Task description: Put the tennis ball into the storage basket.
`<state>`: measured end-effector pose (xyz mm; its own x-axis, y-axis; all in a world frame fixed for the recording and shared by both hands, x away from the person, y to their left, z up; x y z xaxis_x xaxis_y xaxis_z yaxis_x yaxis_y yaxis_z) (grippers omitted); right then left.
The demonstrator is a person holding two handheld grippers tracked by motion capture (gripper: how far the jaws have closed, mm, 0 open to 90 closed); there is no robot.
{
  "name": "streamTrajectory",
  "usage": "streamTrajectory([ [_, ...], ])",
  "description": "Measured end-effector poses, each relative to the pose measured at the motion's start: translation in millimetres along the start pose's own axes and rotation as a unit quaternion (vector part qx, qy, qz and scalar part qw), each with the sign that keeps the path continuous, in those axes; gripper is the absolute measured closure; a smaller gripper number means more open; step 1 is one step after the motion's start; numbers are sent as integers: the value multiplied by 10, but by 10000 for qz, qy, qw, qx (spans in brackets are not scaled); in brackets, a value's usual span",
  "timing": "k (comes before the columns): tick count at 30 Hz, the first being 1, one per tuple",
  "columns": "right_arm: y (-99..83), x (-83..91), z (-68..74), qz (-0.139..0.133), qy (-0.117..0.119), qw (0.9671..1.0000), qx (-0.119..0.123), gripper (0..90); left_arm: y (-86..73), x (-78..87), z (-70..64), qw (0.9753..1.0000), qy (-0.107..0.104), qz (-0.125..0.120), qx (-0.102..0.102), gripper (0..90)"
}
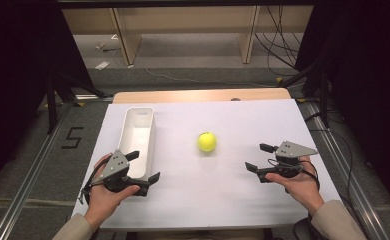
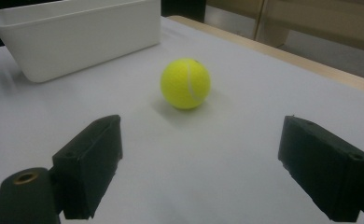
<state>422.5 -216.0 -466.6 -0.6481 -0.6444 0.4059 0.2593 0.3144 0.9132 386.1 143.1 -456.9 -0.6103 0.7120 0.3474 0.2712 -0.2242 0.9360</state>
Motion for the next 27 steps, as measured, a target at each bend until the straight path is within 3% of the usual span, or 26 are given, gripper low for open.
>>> streamTrajectory([
  [13,18,-18,27,0,18,10000,10,145,3,12,-6,10000,6,-25,17,0],
  [27,95,-162,41,22,25,10000,25,135,2,11,-9,10000,13,-17,22,0],
])
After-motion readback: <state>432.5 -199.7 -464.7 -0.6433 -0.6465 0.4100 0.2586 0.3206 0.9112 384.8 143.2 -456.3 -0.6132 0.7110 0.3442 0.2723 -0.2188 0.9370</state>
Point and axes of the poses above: each handheld gripper's, and its own axes: x roughly backward along the jaws, y roughly out of its top, z roughly to its left, the point moved 8 cm from there along -x, roughly forward along the jaws, and after that the axes turned 4 degrees about -y, right-handed, at the moved point
